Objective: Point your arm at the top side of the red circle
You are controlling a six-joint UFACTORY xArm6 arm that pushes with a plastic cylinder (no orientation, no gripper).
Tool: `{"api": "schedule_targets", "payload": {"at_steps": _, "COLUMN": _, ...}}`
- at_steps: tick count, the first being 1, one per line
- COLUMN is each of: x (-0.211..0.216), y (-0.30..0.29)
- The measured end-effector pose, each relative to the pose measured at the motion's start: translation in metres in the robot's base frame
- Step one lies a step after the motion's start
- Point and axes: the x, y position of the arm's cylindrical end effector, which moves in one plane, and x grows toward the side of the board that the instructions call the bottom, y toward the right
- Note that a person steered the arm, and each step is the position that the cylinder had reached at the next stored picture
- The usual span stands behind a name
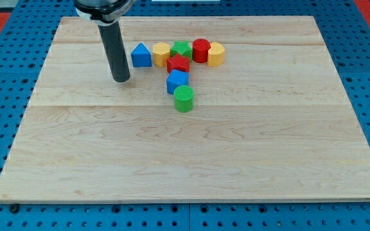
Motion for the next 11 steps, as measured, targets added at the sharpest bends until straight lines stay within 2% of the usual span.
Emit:
{"api": "schedule_targets", "payload": {"at_steps": 3, "x": -0.041, "y": -0.007}}
{"api": "schedule_targets", "payload": {"at_steps": 5, "x": -0.111, "y": -0.004}}
{"api": "schedule_targets", "payload": {"at_steps": 6, "x": -0.126, "y": 0.010}}
{"api": "schedule_targets", "payload": {"at_steps": 9, "x": -0.129, "y": 0.115}}
{"api": "schedule_targets", "payload": {"at_steps": 11, "x": -0.126, "y": 0.158}}
